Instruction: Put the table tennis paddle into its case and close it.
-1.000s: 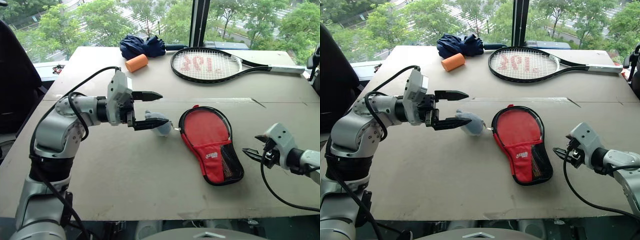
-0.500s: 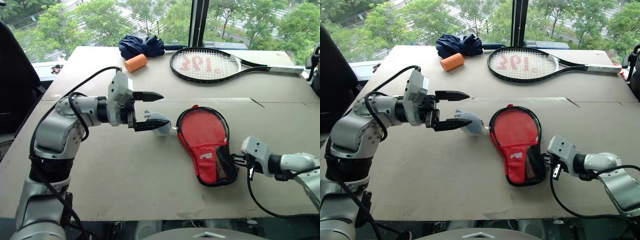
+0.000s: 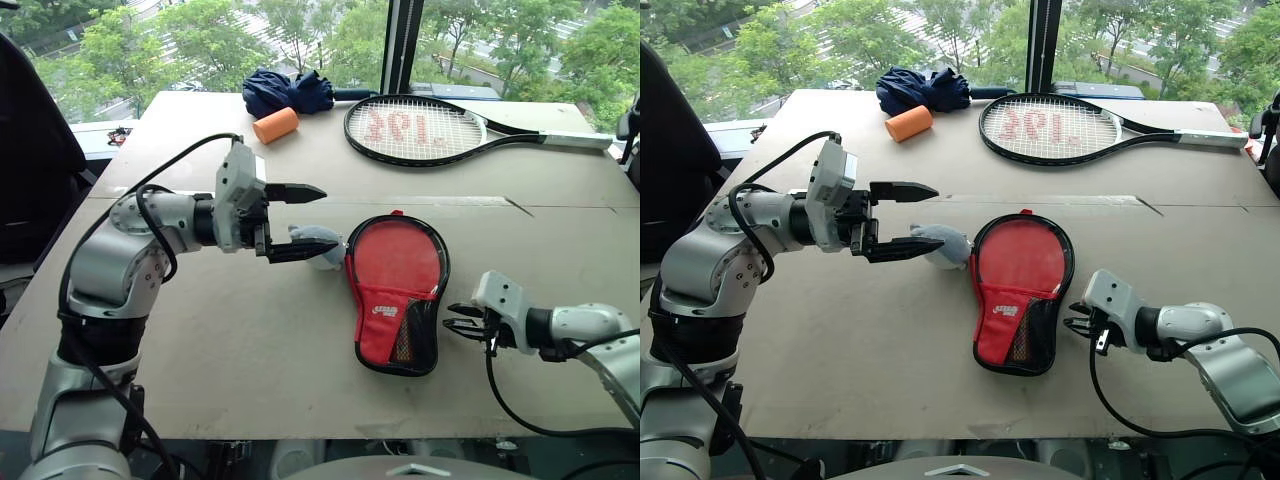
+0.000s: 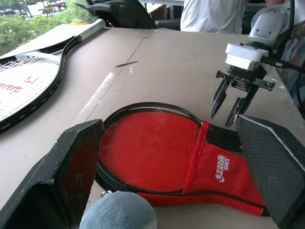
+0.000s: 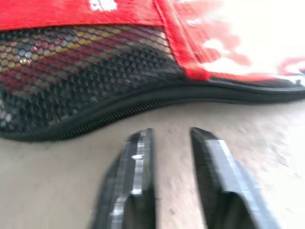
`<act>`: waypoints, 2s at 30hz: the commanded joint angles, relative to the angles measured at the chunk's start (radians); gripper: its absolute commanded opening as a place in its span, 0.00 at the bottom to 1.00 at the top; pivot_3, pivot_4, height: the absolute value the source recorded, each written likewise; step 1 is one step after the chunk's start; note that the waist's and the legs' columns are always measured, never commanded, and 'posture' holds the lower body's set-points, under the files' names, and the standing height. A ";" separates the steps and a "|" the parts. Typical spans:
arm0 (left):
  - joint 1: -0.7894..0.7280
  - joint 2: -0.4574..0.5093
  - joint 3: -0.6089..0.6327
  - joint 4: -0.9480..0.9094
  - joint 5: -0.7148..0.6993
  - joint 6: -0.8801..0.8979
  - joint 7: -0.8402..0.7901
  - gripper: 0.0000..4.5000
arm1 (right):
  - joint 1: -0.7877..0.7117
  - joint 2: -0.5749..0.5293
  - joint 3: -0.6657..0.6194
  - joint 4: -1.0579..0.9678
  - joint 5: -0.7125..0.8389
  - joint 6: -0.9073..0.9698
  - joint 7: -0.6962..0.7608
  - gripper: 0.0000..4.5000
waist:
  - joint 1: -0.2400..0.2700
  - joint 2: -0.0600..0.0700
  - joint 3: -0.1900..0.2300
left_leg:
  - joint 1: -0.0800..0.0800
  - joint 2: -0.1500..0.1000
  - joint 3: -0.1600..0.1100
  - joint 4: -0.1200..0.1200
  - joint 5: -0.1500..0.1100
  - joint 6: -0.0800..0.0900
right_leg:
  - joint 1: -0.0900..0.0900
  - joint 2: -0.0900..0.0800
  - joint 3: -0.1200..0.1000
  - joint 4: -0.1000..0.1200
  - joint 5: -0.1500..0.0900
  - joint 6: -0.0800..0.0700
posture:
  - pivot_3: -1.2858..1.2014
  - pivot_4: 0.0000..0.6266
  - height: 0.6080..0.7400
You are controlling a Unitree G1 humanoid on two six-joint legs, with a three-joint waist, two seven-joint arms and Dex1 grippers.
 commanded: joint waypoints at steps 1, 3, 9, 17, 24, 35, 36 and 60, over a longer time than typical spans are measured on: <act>0.018 0.022 0.021 -0.028 0.008 -0.017 -0.003 1.00 | -0.018 -0.015 -0.081 -0.011 0.019 -0.031 0.010 0.68 | -0.001 0.000 0.000 | 0.000 0.000 0.000 0.000 0.000 0.000 | 0.000 0.000 0.000 0.000 0.000 0.000 | 0.52 0.24 1.00; 0.027 0.024 0.022 -0.021 0.012 -0.024 -0.002 1.00 | -0.042 0.007 -0.101 -0.013 0.033 -0.043 -0.003 0.87 | -0.004 0.000 0.000 | 0.000 0.000 0.000 0.000 0.000 0.000 | 0.000 0.000 0.000 0.000 0.000 0.000 | 0.52 0.24 1.00; 0.055 0.014 0.024 0.041 0.053 -0.066 0.006 1.00 | -0.108 0.157 -0.035 -0.059 0.081 0.004 -0.086 0.99 | -0.002 0.000 0.000 | 0.000 0.000 0.000 0.000 0.000 0.000 | 0.000 0.000 0.000 0.000 0.000 0.000 | 0.52 0.24 1.00; 0.110 0.009 0.052 0.184 0.123 -0.155 0.039 1.00 | -0.179 0.335 0.108 -0.022 0.059 0.042 -0.177 0.99 | -0.003 0.000 0.000 | 0.000 0.000 0.000 0.000 0.000 0.000 | 0.000 0.000 0.000 0.001 0.000 0.000 | 0.52 0.24 1.00; 0.160 0.003 0.062 0.253 0.151 -0.181 0.063 1.00 | -0.206 0.317 0.230 0.120 -0.040 0.087 -0.184 0.99 | -0.001 0.000 0.000 | 0.000 0.000 0.000 0.000 0.000 0.000 | 0.000 0.000 0.000 0.000 0.000 0.000 | 0.52 0.24 1.00; -0.047 -0.091 -0.093 0.562 0.318 -0.315 0.011 1.00 | -0.202 0.329 0.234 0.131 -0.040 0.112 -0.202 0.99 | 0.003 -0.007 -0.008 | 0.001 0.000 -0.001 0.000 0.000 0.000 | 0.000 0.000 -0.002 0.002 0.000 0.000 | 0.52 0.24 1.00; -0.076 -0.105 -0.102 0.600 0.329 -0.332 -0.001 1.00 | -0.201 0.332 0.234 0.130 -0.040 0.112 -0.206 0.99 | 0.002 -0.007 -0.008 | 0.001 0.000 -0.001 0.000 0.000 0.000 | 0.000 0.000 -0.002 0.002 0.000 0.000 | 0.52 0.24 1.00; -0.315 -0.243 -0.145 0.971 0.402 -0.420 -0.199 0.02 | -0.178 0.352 0.238 0.115 -0.055 0.146 -0.277 1.00 | 0.000 -0.006 -0.009 | 0.000 0.000 -0.002 0.001 0.000 0.000 | 0.001 0.000 -0.002 0.003 0.000 0.000 | 0.52 0.24 1.00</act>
